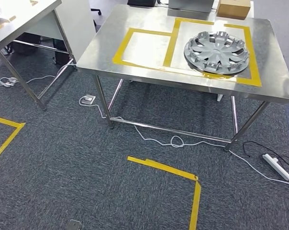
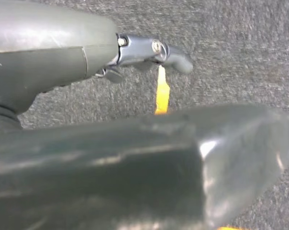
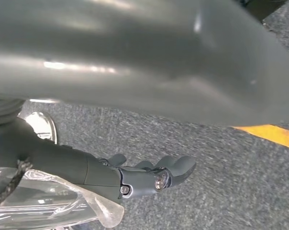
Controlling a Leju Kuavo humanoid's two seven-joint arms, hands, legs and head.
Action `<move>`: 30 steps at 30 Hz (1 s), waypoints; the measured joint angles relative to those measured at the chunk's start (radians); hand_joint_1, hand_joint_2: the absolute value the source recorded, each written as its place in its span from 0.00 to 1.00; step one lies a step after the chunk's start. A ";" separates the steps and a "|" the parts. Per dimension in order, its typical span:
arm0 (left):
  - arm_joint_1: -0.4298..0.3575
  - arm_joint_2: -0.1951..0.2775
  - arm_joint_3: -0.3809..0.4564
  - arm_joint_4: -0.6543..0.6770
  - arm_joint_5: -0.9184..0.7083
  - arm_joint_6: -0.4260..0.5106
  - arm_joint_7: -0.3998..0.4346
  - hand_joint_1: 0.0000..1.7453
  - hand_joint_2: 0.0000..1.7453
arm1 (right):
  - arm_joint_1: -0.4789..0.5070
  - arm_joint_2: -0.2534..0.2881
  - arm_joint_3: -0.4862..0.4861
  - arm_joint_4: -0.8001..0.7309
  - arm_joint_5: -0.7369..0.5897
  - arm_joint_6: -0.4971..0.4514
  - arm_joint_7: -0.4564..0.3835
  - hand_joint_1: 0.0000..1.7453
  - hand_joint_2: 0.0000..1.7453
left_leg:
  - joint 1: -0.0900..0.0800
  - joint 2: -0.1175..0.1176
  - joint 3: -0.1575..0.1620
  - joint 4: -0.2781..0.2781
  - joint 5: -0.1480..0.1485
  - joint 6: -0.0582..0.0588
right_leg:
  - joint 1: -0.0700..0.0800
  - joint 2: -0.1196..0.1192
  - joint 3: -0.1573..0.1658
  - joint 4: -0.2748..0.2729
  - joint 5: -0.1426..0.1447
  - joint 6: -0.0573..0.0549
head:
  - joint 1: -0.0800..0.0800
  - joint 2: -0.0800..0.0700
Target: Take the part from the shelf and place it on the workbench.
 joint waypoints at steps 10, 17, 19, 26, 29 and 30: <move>0.001 -0.003 -0.001 0.000 0.008 0.005 -0.002 0.00 0.00 | -0.003 -0.008 0.004 0.000 0.020 0.001 -0.001 0.00 0.00 | 0.000 -0.003 -0.099 0.057 0.052 -0.037 | -0.012 0.015 0.180 -0.176 0.048 0.007 | 0.001 0.000; 0.005 -0.001 -0.001 0.000 0.009 -0.003 -0.003 0.00 0.00 | -0.002 -0.012 0.010 0.001 0.031 0.001 -0.004 0.00 0.00 | 0.011 -0.003 -0.175 0.319 -0.137 -0.064 | -0.004 -0.010 0.122 -0.175 0.097 -0.048 | -0.008 0.000; 0.006 -0.001 -0.001 0.000 0.010 -0.004 -0.003 0.00 0.00 | -0.002 -0.014 0.010 0.001 0.035 0.001 -0.006 0.00 0.00 | 0.011 -0.003 -0.143 0.318 -0.111 -0.060 | 0.002 -0.015 0.102 -0.170 0.109 -0.049 | -0.008 0.000; 0.005 0.002 -0.001 0.000 0.011 -0.004 -0.006 0.00 0.00 | -0.003 -0.014 0.013 0.002 0.039 0.000 -0.008 0.00 0.00 | -0.004 0.002 0.032 0.020 -0.038 -0.020 | 0.007 -0.023 0.068 -0.158 0.141 -0.023 | -0.007 0.000; 0.006 0.000 -0.001 0.000 0.012 -0.004 -0.008 0.00 0.00 | -0.002 -0.014 0.013 0.003 0.041 0.000 -0.009 0.00 0.00 | 0.002 0.003 0.013 0.005 -0.012 -0.004 | 0.004 -0.009 0.027 -0.086 0.080 -0.007 | -0.005 0.000; 0.006 0.001 -0.001 0.000 0.013 -0.004 -0.009 0.00 0.00 | -0.002 -0.015 0.013 0.003 0.042 0.000 -0.009 0.00 0.00 | 0.001 0.002 0.003 0.006 -0.005 -0.001 | 0.002 -0.003 0.003 -0.025 0.040 -0.003 | -0.004 0.000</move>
